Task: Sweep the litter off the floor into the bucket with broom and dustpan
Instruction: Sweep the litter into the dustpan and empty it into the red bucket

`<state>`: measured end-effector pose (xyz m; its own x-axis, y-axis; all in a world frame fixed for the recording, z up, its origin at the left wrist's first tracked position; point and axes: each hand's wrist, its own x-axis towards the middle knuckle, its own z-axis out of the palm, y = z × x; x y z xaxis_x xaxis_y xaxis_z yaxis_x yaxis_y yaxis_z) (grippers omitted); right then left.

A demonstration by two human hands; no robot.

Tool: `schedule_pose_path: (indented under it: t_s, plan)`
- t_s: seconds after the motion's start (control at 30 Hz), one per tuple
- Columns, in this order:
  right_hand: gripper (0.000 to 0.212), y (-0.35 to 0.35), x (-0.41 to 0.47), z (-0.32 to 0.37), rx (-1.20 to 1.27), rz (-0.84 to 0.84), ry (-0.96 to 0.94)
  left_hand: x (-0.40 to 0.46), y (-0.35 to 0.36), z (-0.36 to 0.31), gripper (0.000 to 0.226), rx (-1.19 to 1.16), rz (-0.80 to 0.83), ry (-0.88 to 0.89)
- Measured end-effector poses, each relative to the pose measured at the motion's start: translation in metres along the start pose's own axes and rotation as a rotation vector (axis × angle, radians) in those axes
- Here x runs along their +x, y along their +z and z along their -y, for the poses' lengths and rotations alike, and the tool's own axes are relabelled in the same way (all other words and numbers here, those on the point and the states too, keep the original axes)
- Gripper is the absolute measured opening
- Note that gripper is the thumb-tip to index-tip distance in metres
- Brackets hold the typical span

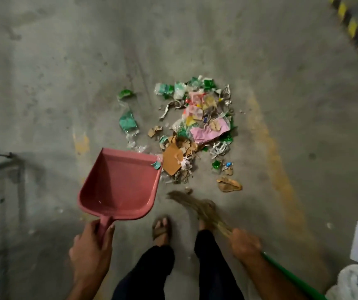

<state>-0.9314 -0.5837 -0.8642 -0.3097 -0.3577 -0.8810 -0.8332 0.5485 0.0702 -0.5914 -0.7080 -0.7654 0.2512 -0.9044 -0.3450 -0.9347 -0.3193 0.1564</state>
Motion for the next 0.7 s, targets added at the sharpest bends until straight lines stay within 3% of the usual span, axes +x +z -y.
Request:
schedule_pose_path:
  t_s: [0.23, 0.33, 0.57, 0.67, 0.7]
  plan:
    - [0.049, 0.008, 0.113, 0.003, 0.296, 0.009, 0.059, 0.043, 0.110, -0.007, 0.026, 0.000, 0.039, -0.026]
    - [0.044, 0.009, 0.137, 0.003, 0.352, -0.057, 0.071, 0.057, 0.142, 0.004, 0.031, 0.065, 0.098, -0.022]
    - [0.045, 0.005, 0.114, -0.013, 0.502, -0.061, 0.051, 0.084, 0.158, 0.011, 0.029, 0.068, 0.135, -0.043]
    - [0.063, 0.006, 0.087, -0.020, 0.540, -0.030, -0.009, 0.089, 0.148, 0.016, 0.026, 0.054, 0.111, -0.010]
    - [0.057, 0.008, 0.078, -0.021, 0.543, -0.008, -0.034, 0.090, 0.144, 0.017, 0.024, 0.048, 0.093, -0.003]
